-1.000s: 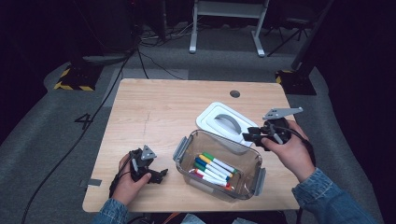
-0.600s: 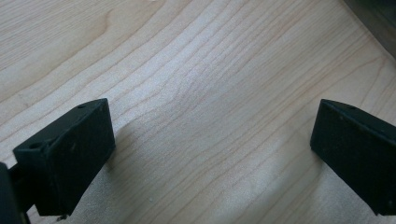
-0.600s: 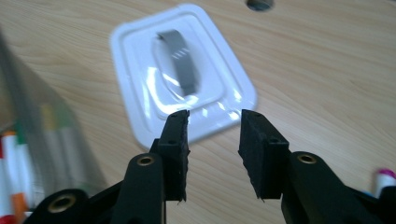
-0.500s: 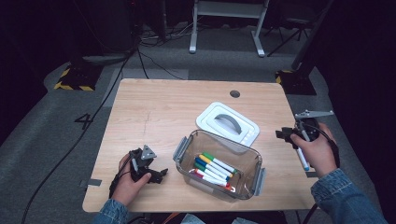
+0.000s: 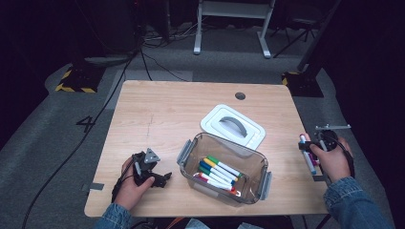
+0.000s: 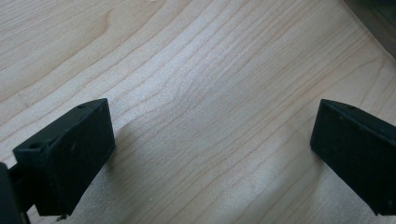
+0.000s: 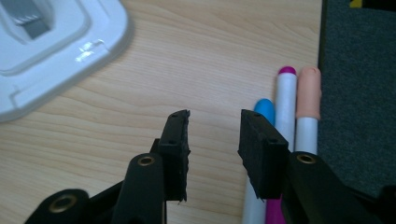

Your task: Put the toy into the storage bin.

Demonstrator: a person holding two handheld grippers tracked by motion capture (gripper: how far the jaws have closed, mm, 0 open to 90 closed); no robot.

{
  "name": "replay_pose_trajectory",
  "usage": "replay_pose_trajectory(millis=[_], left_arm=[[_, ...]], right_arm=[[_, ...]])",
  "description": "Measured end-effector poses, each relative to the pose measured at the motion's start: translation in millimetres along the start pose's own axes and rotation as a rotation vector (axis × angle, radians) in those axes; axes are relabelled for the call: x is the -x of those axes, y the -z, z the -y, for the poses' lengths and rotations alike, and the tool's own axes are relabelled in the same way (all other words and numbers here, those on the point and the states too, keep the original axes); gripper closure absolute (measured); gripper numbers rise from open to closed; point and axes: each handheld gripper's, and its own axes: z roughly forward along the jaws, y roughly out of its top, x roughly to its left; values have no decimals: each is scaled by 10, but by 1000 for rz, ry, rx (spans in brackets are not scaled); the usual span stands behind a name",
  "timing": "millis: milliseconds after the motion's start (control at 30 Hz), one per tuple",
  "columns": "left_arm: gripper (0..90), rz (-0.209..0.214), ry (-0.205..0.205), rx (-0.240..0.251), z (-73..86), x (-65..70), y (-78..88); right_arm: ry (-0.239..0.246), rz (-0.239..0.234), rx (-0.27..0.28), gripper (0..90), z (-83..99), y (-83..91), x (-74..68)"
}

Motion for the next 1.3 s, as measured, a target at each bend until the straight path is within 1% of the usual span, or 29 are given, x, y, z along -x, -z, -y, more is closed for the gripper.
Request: replay_pose_trajectory(millis=[167, 233, 300, 367, 400, 500, 533, 600, 667, 733, 800, 933, 967, 1000, 1067, 1167, 1200, 1300], left_arm=[[2, 0, 0, 0, 0, 0, 0], [2, 0, 0, 0, 0, 0, 0], [2, 0, 0, 0, 0, 0, 0], [2, 0, 0, 0, 0, 0, 0], [2, 0, 0, 0, 0, 0, 0], [2, 0, 0, 0, 0, 0, 0], [2, 0, 0, 0, 0, 0, 0], [2, 0, 0, 0, 0, 0, 0], [2, 0, 0, 0, 0, 0, 0], [2, 0, 0, 0, 0, 0, 0], [2, 0, 0, 0, 0, 0, 0], [2, 0, 0, 0, 0, 0, 0], [2, 0, 0, 0, 0, 0, 0], [2, 0, 0, 0, 0, 0, 0], [2, 0, 0, 0, 0, 0, 0], [2, 0, 0, 0, 0, 0, 0], [2, 0, 0, 0, 0, 0, 0], [2, 0, 0, 0, 0, 0, 0]], right_arm=[[-30, 24, -36, 644, 115, -118, 115], [-33, 24, -39, 647, 133, -130, 128], [-46, 28, -56, 650, 201, -178, 172], [-45, 28, -57, 650, 212, -186, 178], [-54, 28, -63, 657, 236, -207, 189], [-53, 25, -65, 661, 248, -221, 189], [-44, 25, -73, 669, 257, -243, 180], [-49, 24, -82, 678, 262, -254, 166], [-27, 37, -95, 721, 283, -298, 144], [-21, 38, -93, 734, 283, -299, 142], [-25, 40, -110, 772, 279, -288, 120], [-22, 41, -116, 772, 278, -284, 110], [-25, 31, -113, 773, 272, -272, 103], [-16, 24, -105, 772, 264, -260, 98], [-17, 15, -94, 773, 235, -218, 66], [-2, -4, -74, 773, 190, -162, 28], [6, -26, -56, 773, 125, -89, -31], [25, -46, -31, 773, 40, 6, -112]])
